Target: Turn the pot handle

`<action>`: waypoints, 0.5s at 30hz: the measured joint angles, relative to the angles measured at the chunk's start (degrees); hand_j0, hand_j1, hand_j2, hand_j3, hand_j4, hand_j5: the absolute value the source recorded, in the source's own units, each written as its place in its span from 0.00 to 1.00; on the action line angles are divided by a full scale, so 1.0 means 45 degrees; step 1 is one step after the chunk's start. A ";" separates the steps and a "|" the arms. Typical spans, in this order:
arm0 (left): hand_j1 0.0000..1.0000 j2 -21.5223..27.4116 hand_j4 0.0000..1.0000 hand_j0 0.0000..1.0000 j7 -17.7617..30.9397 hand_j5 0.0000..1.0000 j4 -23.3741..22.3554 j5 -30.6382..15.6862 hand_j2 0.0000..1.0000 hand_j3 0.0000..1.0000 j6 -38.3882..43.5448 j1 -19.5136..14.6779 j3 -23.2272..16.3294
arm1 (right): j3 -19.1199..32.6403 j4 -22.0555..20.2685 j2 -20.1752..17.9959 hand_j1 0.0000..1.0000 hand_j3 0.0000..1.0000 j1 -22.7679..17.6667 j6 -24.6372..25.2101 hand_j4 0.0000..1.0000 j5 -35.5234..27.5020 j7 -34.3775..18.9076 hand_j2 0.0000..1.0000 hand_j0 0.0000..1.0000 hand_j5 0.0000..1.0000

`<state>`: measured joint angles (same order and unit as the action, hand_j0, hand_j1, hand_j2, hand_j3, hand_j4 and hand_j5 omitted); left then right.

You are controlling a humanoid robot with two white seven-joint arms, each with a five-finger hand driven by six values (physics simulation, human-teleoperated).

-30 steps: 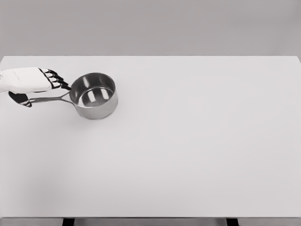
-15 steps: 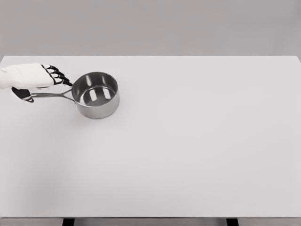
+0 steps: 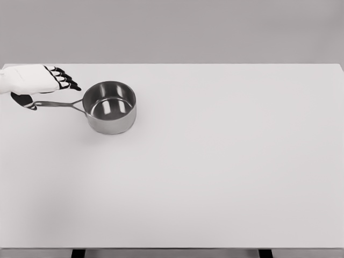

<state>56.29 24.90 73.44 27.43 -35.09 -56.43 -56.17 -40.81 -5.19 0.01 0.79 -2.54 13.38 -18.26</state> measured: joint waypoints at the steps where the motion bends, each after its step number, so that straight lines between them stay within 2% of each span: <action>1: 1.00 -0.0001 1.00 1.00 0.0000 1.00 -0.0017 -0.0008 1.00 1.00 0.0000 0.0019 0.0001 | 0.0001 0.0000 0.0000 1.00 1.00 0.0000 0.0000 1.00 0.0000 0.0000 1.00 1.00 1.00; 15: 1.00 -0.0373 1.00 1.00 0.0000 1.00 -0.0997 -0.0026 1.00 1.00 -0.0001 -0.0273 -0.0014 | -0.0001 0.0001 0.0000 1.00 1.00 0.0000 0.0000 1.00 0.0000 0.0000 1.00 1.00 1.00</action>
<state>54.62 24.90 68.95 27.31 -35.10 -57.66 -56.24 -40.81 -5.19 0.01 0.79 -2.54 13.38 -18.26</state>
